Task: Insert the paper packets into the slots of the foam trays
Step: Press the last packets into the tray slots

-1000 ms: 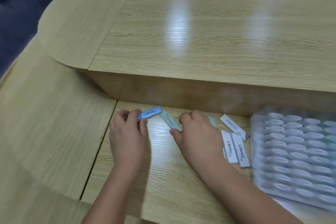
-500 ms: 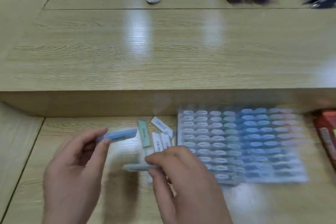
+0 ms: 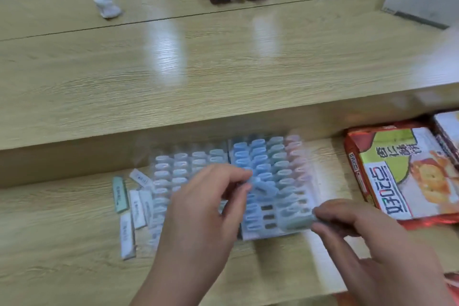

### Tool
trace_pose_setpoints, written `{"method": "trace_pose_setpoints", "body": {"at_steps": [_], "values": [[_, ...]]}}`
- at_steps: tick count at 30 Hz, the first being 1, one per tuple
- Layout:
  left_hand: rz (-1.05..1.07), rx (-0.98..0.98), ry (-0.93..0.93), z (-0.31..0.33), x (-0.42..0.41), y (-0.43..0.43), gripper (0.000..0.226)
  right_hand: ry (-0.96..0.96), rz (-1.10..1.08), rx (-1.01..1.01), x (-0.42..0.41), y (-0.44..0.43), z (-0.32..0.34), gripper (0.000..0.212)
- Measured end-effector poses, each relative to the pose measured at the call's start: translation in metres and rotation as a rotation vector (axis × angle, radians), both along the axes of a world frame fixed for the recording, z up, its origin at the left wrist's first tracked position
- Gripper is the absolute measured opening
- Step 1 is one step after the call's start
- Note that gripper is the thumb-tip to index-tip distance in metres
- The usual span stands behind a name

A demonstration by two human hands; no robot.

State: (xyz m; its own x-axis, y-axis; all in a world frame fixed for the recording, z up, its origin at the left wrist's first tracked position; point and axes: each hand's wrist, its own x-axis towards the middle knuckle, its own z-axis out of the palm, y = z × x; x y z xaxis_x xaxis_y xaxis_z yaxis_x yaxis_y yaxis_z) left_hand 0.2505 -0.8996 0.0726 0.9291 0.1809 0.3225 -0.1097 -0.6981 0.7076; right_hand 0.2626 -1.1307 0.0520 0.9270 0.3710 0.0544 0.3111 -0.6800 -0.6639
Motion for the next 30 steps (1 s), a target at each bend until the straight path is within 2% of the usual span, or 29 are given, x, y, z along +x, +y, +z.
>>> {"method": "trace_pose_setpoints", "body": {"at_steps": [1, 2, 3, 4, 7, 9, 15, 19, 22, 25, 27, 30], "values": [[-0.031, 0.054, -0.007, -0.003, 0.003, -0.006, 0.012, -0.043, 0.065, -0.021, 0.013, -0.002, 0.005, 0.029], [-0.051, 0.102, -0.011, -0.007, 0.005, -0.011, 0.006, -0.106, -0.027, -0.021, 0.021, 0.01, 0.009, 0.011], [-0.063, 0.137, -0.012, -0.01, 0.007, -0.015, 0.005, -0.224, -0.066, 0.007, 0.016, 0.013, 0.008, 0.012], [-0.071, 0.168, -0.016, -0.014, 0.007, -0.018, 0.009, -0.241, -0.047, 0.046, 0.006, 0.012, 0.006, 0.015], [-0.101, 0.244, -0.015, -0.026, 0.007, -0.023, 0.017, -0.262, -0.007, 0.059, 0.004, 0.017, -0.012, 0.009], [-0.119, 0.265, 0.001, -0.035, 0.006, -0.025, 0.013, -0.297, 0.013, 0.054, 0.008, 0.018, -0.021, 0.014], [-0.089, 0.242, 0.0, -0.046, 0.008, -0.022, 0.019, -0.316, 0.085, 0.057, 0.005, 0.026, -0.037, 0.015], [-0.093, 0.268, -0.017, -0.053, 0.006, -0.021, 0.01, -0.382, 0.112, 0.007, 0.006, 0.026, -0.039, 0.01], [-0.11, 0.319, -0.017, -0.056, 0.005, -0.024, 0.007, -0.431, 0.169, -0.06, 0.008, 0.024, -0.041, 0.021], [-0.098, 0.312, 0.005, -0.055, 0.005, -0.027, 0.002, -0.49, 0.244, -0.134, 0.009, 0.026, -0.045, 0.021], [-0.092, 0.277, 0.016, -0.055, 0.005, -0.026, 0.001, -0.512, 0.225, -0.164, 0.008, 0.029, -0.047, 0.021], [-0.128, 0.369, 0.04, -0.05, 0.006, -0.023, 0.002, -0.487, 0.149, -0.189, 0.007, 0.035, -0.045, 0.02]]}}
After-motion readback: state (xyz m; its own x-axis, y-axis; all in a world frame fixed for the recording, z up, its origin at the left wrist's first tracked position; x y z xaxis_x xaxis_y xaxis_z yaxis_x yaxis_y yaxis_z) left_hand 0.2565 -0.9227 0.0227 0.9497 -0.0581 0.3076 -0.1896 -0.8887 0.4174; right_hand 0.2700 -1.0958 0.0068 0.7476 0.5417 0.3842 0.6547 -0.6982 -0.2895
